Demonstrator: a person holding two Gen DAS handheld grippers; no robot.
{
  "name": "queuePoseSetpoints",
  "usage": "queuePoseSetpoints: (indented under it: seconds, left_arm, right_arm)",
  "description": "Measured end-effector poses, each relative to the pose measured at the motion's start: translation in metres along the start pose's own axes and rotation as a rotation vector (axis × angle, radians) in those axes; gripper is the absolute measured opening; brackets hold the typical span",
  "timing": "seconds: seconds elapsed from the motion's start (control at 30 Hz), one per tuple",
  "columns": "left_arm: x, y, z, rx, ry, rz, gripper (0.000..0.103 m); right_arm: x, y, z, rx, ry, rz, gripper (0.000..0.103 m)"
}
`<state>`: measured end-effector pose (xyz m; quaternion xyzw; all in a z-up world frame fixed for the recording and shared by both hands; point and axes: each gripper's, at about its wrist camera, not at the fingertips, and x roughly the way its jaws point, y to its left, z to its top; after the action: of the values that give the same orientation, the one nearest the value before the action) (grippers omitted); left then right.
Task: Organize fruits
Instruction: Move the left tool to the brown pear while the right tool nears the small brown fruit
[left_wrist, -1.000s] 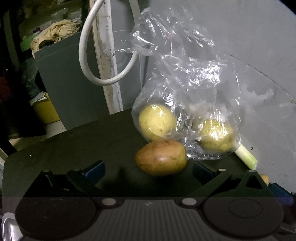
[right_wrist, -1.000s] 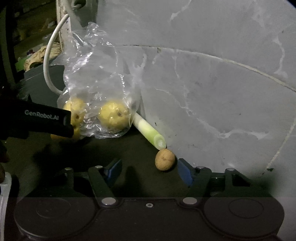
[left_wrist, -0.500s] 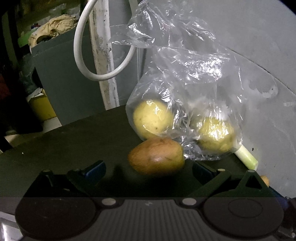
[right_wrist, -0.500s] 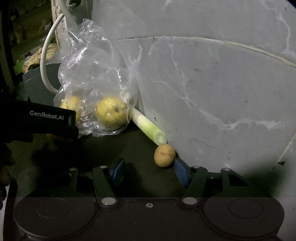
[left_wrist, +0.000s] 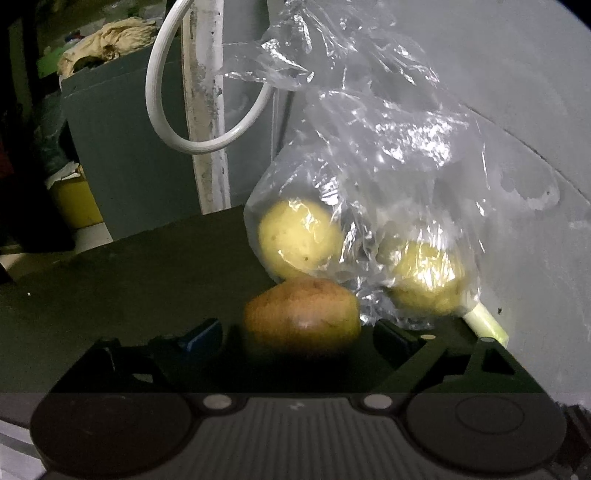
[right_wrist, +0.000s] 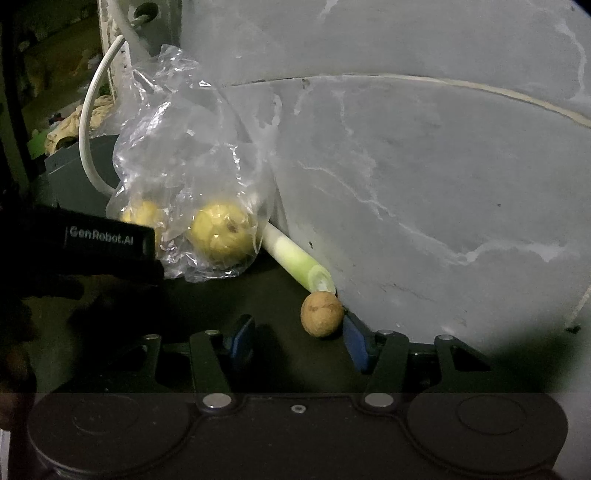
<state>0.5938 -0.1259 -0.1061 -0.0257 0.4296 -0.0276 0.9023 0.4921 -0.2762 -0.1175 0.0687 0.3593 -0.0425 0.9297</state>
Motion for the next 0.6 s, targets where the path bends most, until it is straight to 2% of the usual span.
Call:
queuePoseSetpoints:
  seconds: [0.07,0.2,0.3,0.43,0.6]
  left_arm:
    - [0.001,0.001,0.002,-0.002,-0.002,0.003,0.092]
    - [0.0004,0.0043,0.0018,-0.013,-0.006,-0.006,0.08]
    - [0.0023,0.0072,0.001,-0.025,0.001,-0.022,0.075]
    - [0.0022,0.0085,0.0006,-0.042,0.0,-0.028,0.074]
    - [-0.0013,0.0088,-0.002,-0.046,0.003,-0.03,0.073]
  right_arm:
    - [-0.0005,-0.0003,-0.0003,0.002,-0.003,0.003,0.055]
    - [-0.0003,-0.0003,-0.0006,0.001,-0.01,0.008,0.055]
    - [-0.0004,-0.0016,-0.001,0.011,-0.017,0.013,0.05]
    - [-0.0006,-0.005,-0.0011,0.025,-0.027,0.011,0.042]
    - [-0.0003,-0.0063,-0.0012,0.026,-0.03,0.006,0.037]
